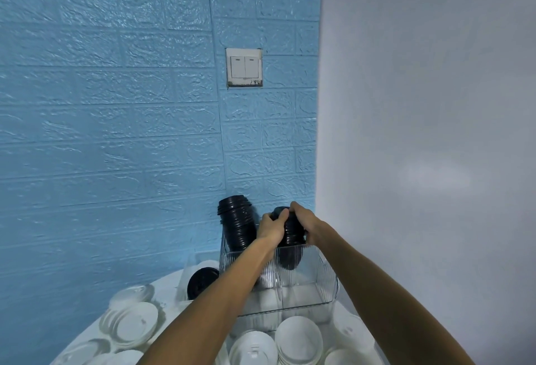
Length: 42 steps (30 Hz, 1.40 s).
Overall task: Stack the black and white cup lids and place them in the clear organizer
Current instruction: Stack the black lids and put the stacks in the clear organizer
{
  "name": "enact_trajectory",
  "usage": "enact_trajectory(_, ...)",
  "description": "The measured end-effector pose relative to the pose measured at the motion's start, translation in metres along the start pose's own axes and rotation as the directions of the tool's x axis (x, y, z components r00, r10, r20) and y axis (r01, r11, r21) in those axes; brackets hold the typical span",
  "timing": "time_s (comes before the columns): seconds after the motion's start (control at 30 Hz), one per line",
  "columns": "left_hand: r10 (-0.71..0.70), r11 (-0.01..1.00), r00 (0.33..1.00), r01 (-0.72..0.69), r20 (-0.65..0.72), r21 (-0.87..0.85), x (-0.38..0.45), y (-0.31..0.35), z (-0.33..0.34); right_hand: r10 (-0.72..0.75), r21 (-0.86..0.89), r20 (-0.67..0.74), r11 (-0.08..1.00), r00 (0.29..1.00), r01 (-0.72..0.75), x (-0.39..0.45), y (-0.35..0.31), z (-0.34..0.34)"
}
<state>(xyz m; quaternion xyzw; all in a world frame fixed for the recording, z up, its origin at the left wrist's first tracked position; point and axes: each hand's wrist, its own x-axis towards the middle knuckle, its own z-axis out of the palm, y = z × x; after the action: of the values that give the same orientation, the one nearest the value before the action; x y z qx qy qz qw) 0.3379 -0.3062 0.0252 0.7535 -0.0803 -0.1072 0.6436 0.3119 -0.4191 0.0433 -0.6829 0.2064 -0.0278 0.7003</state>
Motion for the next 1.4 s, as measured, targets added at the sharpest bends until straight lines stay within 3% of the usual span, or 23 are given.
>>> enact_trajectory(0.47, 0.026, 0.996, 1.000, -0.026, -0.005, 0.083, 0.000, -0.002, 0.004, 0.032, -0.140, -0.056, 0.989, 0.998, -0.040, 0.002, -0.004, 0.004)
enact_trajectory(0.67, -0.013, 0.982, 1.000, 0.008, 0.022, 0.188, 0.000, 0.000, 0.006, 0.026, -0.229, -0.085, 0.972, 0.996, -0.045, 0.006, -0.004, 0.003)
enact_trajectory(0.8, 0.019, 0.944, 0.999, -0.026, 0.026, 0.328, 0.007, -0.012, 0.012, 0.008, -0.160, -0.077, 0.987, 0.997, -0.021, 0.006, -0.001, 0.008)
enact_trajectory(1.07, 0.064, 0.868, 0.996, -0.086, 0.061, 0.489, -0.011, -0.002, 0.010, -0.100, -0.319, -0.080, 0.945, 0.992, 0.070, 0.014, 0.003, 0.007)
enact_trajectory(1.27, 0.087, 0.773, 0.996, -0.078, 0.016, 0.630, -0.022, -0.001, 0.012, -0.198, -0.546, -0.166, 0.834, 0.966, 0.077, 0.018, 0.005, 0.007)
enact_trajectory(1.4, 0.077, 0.724, 0.995, -0.098, 0.061, 0.683, -0.027, -0.002, 0.013, -0.274, -0.677, -0.135, 0.727, 0.952, 0.113, 0.019, 0.008, 0.012)
